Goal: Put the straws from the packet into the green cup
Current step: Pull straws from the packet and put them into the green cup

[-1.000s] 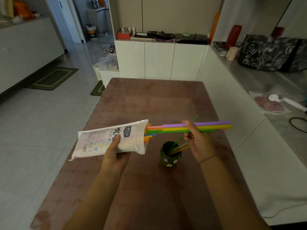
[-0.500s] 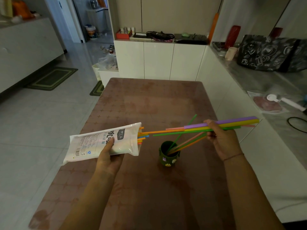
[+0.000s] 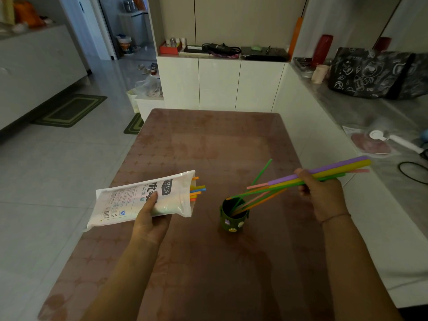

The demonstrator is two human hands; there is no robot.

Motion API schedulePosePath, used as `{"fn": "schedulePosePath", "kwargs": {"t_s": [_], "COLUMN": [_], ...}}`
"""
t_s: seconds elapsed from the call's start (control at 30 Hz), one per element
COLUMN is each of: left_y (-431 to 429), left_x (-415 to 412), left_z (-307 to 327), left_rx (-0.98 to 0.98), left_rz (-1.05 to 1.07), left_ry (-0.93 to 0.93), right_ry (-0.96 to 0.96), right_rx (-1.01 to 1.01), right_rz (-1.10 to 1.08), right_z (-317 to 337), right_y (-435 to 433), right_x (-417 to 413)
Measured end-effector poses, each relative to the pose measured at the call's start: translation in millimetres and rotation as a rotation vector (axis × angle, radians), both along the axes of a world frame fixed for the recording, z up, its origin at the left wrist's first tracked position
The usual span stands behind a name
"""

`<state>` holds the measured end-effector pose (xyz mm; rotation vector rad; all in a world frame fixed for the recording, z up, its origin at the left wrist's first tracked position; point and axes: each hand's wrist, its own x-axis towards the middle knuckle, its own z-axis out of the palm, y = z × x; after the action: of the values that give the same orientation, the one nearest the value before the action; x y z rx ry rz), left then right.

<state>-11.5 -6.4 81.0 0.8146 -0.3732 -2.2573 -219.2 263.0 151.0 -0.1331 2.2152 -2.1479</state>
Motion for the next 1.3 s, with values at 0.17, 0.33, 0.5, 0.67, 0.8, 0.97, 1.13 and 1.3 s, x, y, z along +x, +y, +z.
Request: {"fn": "schedulePosePath", "kwargs": {"t_s": [0.17, 0.33, 0.5, 0.67, 0.8, 0.97, 1.13, 1.3], "left_y": [3, 5, 8, 8, 6, 7, 9, 11], "left_x": [-1, -2, -3, -2, -2, -1, -4, -6], "left_z": [0, 0, -2, -5, -7, -9, -9, -9], "left_rx": [-0.002, -0.004, -0.005, -0.038, -0.045, -0.034, -0.029, -0.029], "left_rz": [-0.014, -0.027, -0.043, -0.047, -0.040, -0.055, -0.068, -0.079], "left_ry": [-0.004, 0.000, 0.011, 0.019, 0.015, 0.002, 0.000, 0.000], "right_ry": [0.064, 0.097, 0.078, 0.053, 0.051, 0.095, 0.133, 0.147], "right_rx": [0.163, 0.211, 0.323, 0.374, 0.363, 0.355, 0.322, 0.355], "right_rz": [0.009, 0.050, 0.131, 0.165, 0.188, 0.146, 0.084, 0.078], "right_z": [0, -3, -21, -37, -40, -41, -42, -44], "right_y": [0, -15, -43, -56, -59, -57, -54, -56], "right_x": [-5, -6, 0, 1, -3, -5, -6, -7]}}
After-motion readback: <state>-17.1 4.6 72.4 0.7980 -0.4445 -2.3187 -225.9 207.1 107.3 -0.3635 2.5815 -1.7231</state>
